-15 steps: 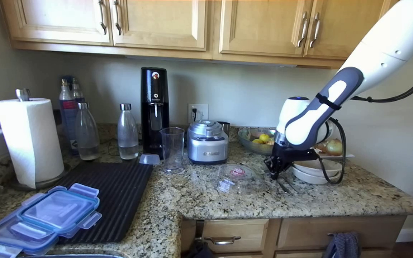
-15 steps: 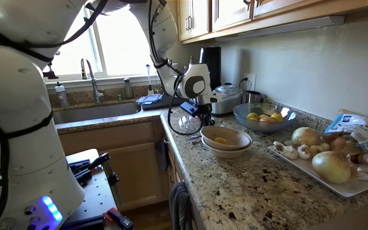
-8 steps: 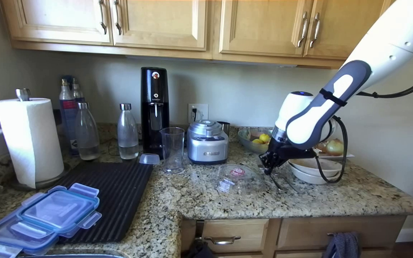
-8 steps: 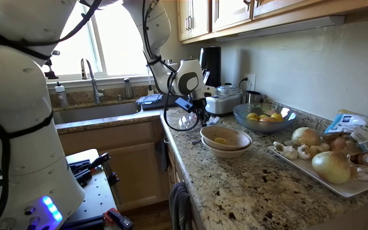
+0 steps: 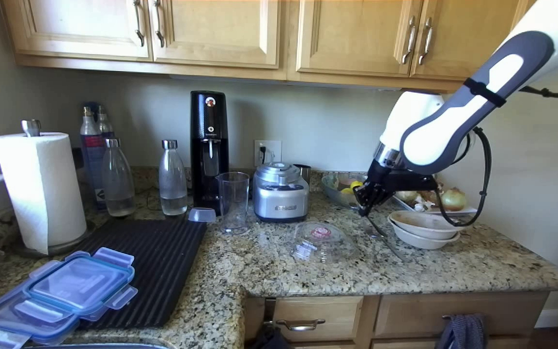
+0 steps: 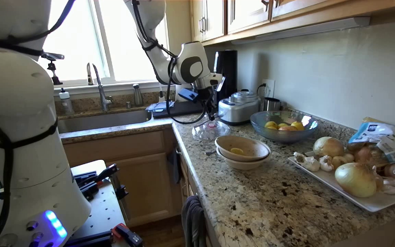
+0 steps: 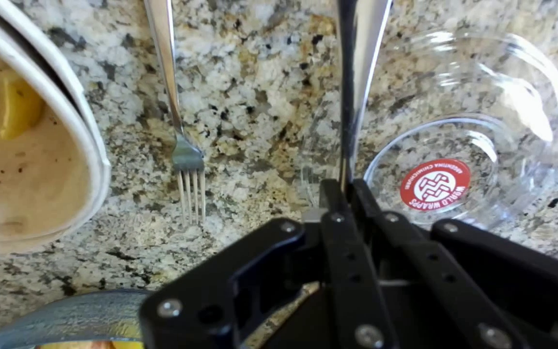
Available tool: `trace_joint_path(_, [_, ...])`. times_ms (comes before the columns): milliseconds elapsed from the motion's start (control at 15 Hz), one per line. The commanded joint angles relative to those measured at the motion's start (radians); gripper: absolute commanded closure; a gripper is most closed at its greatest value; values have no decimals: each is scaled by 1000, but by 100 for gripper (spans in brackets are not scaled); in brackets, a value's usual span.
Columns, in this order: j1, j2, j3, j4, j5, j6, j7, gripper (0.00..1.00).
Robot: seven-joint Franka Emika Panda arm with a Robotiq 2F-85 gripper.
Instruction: Put the bowl on the right on top of the bowl on the left, place the silver forks in the topmost bowl
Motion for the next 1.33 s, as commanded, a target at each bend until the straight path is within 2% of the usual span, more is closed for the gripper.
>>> trace_joint_path(0, [4,-136,-16,-64,-51,-121,30,93])
trace_joint_path(667, [-137,-262,18,-28,-178,-522,63,93])
trace_joint_path(733, [-146,-216,39,-6,-156,-459,33,93])
trace_joint_path(1267, [-163,-225,44,-6,-162,-496,37,93])
